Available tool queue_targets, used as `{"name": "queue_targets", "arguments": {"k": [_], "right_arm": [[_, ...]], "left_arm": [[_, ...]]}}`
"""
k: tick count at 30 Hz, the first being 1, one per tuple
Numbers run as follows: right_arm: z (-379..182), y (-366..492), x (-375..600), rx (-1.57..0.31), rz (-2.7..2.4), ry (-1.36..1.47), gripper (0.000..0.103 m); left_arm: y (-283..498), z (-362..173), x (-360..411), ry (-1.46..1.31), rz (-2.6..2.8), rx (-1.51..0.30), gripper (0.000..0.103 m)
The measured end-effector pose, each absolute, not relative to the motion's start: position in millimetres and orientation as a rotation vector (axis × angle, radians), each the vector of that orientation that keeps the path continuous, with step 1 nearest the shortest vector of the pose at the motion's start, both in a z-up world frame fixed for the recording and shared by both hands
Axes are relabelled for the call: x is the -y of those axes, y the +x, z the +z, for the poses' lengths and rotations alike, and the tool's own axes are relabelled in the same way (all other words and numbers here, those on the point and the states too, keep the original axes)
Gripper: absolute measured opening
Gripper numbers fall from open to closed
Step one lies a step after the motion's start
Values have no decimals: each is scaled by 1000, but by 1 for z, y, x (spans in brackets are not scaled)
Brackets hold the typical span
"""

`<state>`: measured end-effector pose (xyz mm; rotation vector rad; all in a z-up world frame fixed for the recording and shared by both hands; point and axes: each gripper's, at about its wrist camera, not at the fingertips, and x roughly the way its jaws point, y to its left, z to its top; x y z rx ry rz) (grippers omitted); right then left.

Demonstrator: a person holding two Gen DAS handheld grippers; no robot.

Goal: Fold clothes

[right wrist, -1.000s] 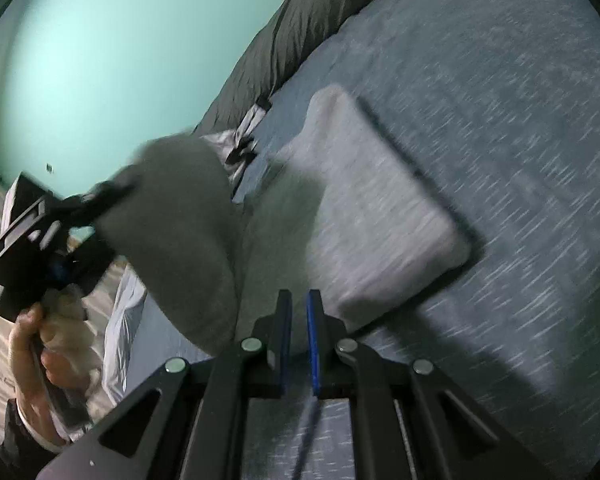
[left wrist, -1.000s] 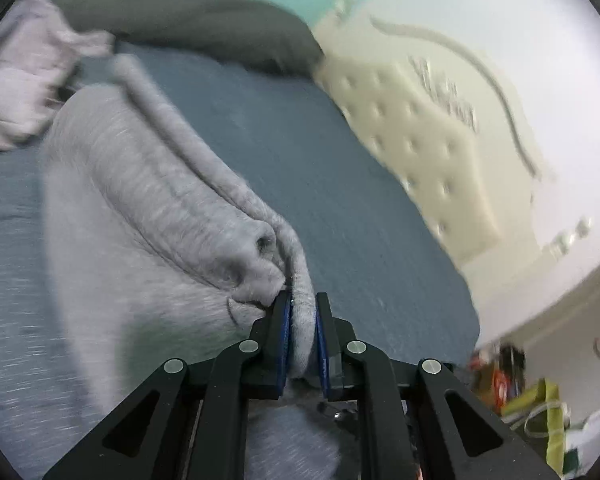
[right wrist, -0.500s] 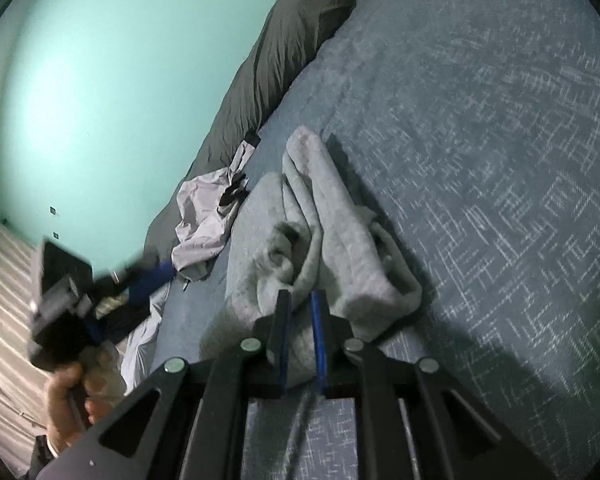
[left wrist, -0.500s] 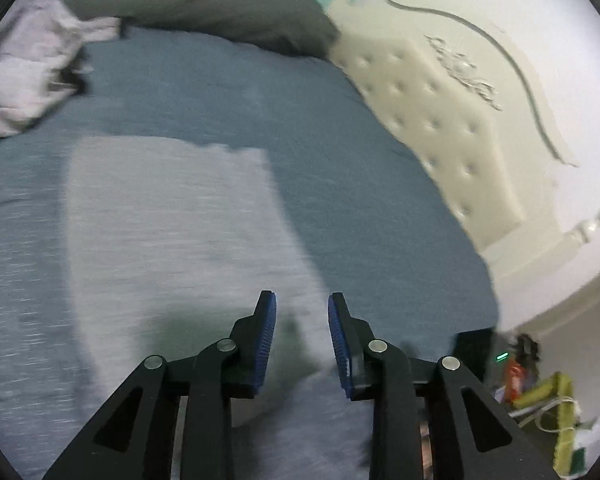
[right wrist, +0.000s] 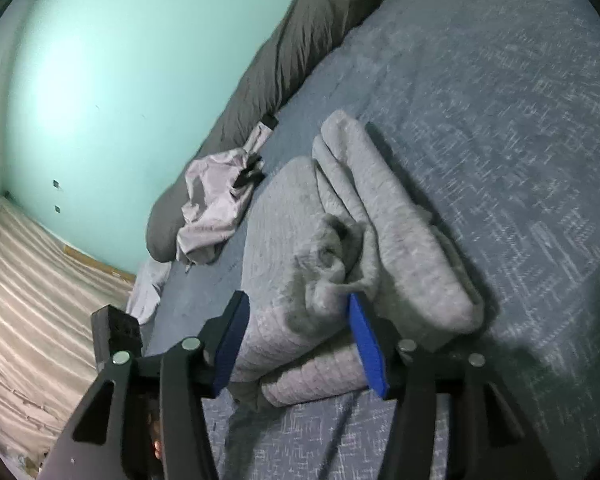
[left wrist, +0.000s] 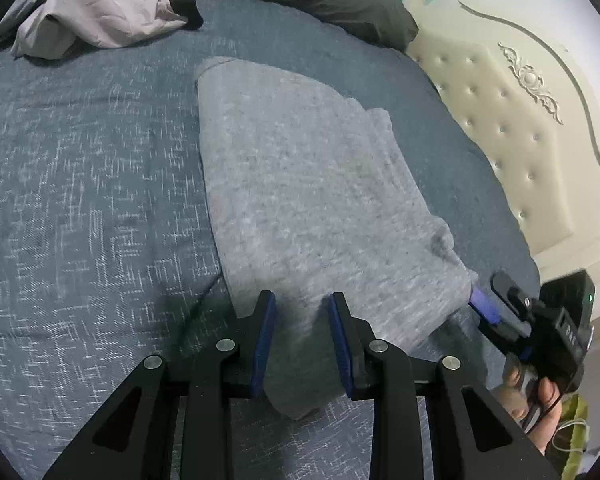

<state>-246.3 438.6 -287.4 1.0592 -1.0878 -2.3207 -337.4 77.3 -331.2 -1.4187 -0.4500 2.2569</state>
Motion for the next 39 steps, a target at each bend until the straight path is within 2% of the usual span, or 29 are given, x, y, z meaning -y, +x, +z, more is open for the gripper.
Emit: {"name": "queue_targets", "arguments": {"k": [6, 12, 16, 19, 25, 28, 30, 33, 36, 39], "right_arm": [[-300, -269, -421, 1026, -2326, 1187, 53], [-313, -272, -425, 1090, -2330, 1253, 53], [-308, -262, -422, 1064, -2358, 1293, 53], [-307, -262, -422, 1123, -2332, 1241, 55], [-309, -275, -416, 1083, -2359, 1175, 55], [-309, -281, -409, 996, -2400, 1188, 43], [-310, -280, -409, 981, -2411, 1179, 26], [-307, -277, -412, 967, -2431, 1142, 12], [-289, -271, -408, 899, -2482, 1042, 9], [-252, -259, -399, 751, -2562, 881, 8]], "left_arm": [[-336, -338, -78, -1414, 2253, 448, 30], [-335, -338, -81, -1410, 2254, 437, 30], [-336, -339, -81, -1408, 2255, 435, 30], [-336, -340, -79, -1407, 2255, 443, 30], [-335, -340, -82, -1409, 2259, 430, 30], [-334, -339, -82, -1410, 2258, 422, 30], [-334, -339, -81, -1410, 2255, 422, 30], [-334, -339, -82, -1409, 2256, 427, 30], [-333, -338, -83, -1408, 2261, 419, 30], [-331, -331, -86, -1389, 2258, 412, 30]]}}
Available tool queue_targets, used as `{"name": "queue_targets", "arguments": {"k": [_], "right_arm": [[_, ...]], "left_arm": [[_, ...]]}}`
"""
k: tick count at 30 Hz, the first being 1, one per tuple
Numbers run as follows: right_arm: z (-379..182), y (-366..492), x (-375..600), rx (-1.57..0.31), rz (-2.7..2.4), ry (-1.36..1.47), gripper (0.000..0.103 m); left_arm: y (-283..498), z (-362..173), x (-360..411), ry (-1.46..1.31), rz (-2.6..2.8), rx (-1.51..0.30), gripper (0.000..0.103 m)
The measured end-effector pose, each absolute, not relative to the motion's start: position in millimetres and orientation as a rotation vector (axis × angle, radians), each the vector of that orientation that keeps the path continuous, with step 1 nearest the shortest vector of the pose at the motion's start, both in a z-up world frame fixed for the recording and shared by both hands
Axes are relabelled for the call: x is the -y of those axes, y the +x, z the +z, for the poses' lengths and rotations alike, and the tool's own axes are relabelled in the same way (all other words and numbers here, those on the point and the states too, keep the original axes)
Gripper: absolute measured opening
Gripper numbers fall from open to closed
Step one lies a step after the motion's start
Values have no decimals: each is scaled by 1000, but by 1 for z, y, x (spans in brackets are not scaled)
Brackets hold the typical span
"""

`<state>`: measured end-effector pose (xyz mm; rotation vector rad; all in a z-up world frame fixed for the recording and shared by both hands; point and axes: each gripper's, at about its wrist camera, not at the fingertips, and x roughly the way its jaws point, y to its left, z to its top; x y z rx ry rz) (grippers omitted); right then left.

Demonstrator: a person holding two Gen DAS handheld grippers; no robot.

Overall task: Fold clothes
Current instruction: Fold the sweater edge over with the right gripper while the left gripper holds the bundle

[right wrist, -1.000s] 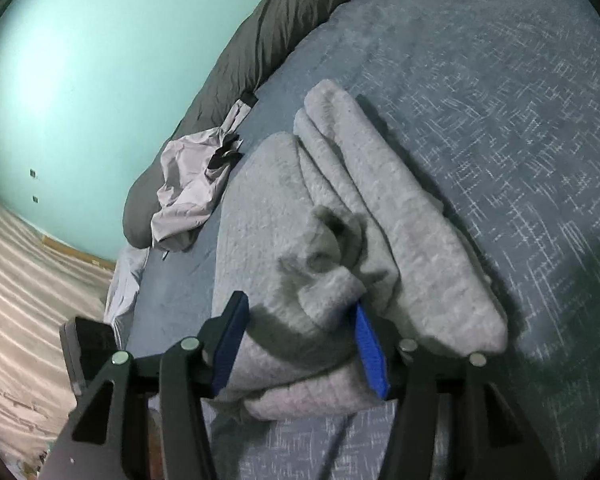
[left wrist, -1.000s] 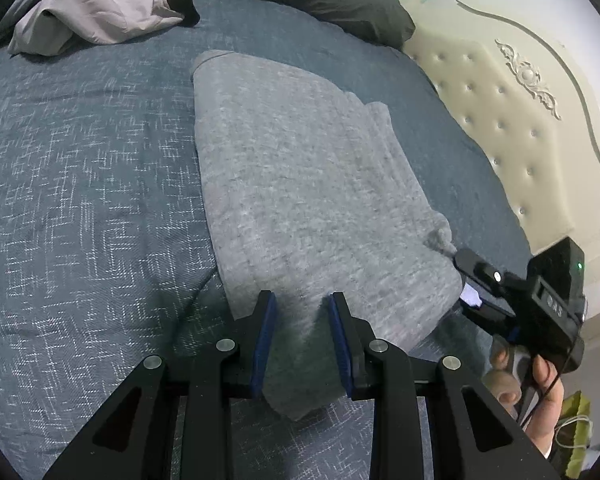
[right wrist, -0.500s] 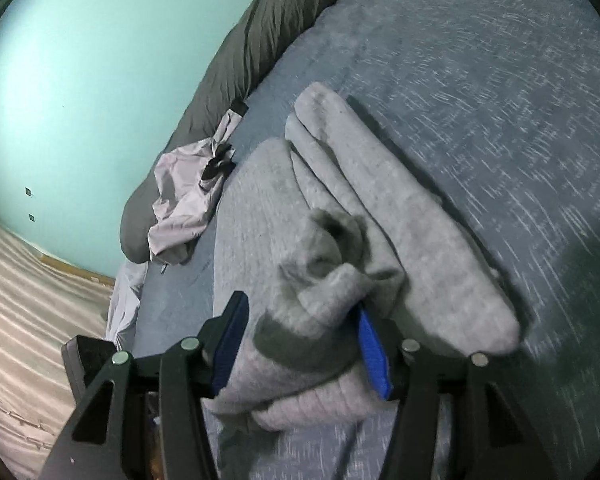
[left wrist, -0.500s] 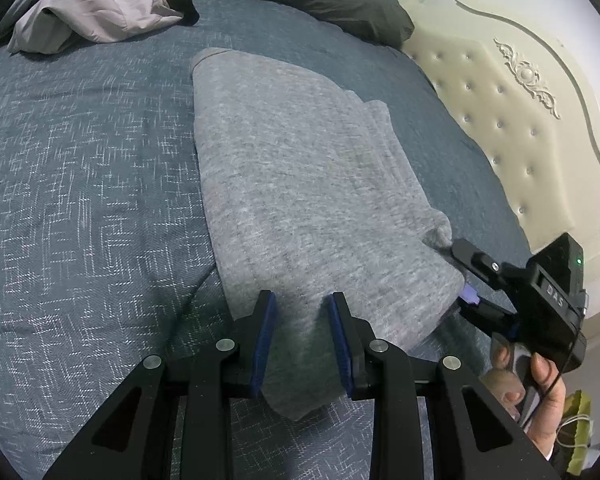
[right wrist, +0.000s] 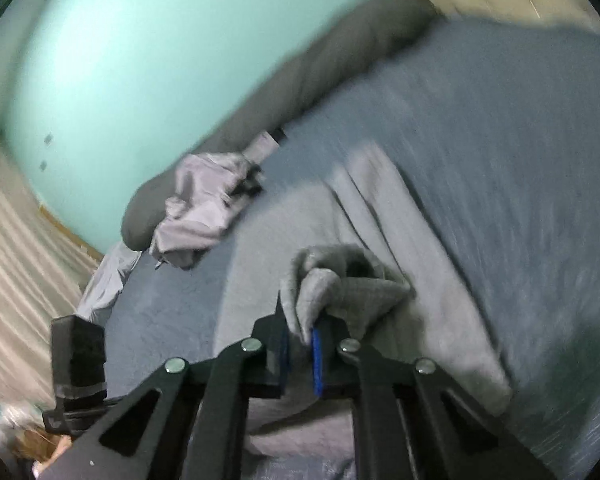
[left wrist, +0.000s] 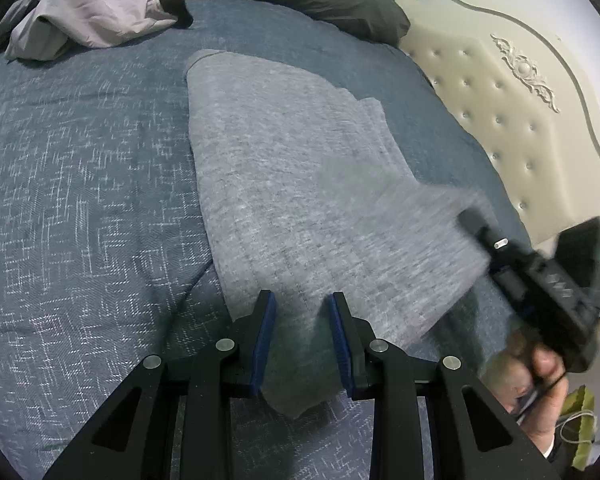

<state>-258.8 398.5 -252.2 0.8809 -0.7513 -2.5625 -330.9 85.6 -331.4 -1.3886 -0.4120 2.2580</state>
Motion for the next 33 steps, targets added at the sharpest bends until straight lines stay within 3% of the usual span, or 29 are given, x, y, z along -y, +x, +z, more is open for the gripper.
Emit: {"name": "queue_targets", "arguments": {"k": [6, 14, 20, 24, 33], "right_arm": [[-230, -230, -409, 669, -2641, 789, 8], [-306, -234, -439, 1005, -2470, 1131, 8], [-302, -233, -448, 1060, -2445, 1109, 15], [-303, -225, -466, 1169, -2447, 1100, 28], [-295, -220, -496, 1267, -2488, 1034, 29]], "left_arm": [[-327, -313, -106, -1357, 2250, 332, 30], [-338, -315, -125, -1410, 2256, 274, 30], [-338, -317, -120, -1423, 2262, 272, 30], [-335, -323, -117, -1437, 2253, 265, 30], [-325, -332, -101, -1443, 2245, 315, 30]]}}
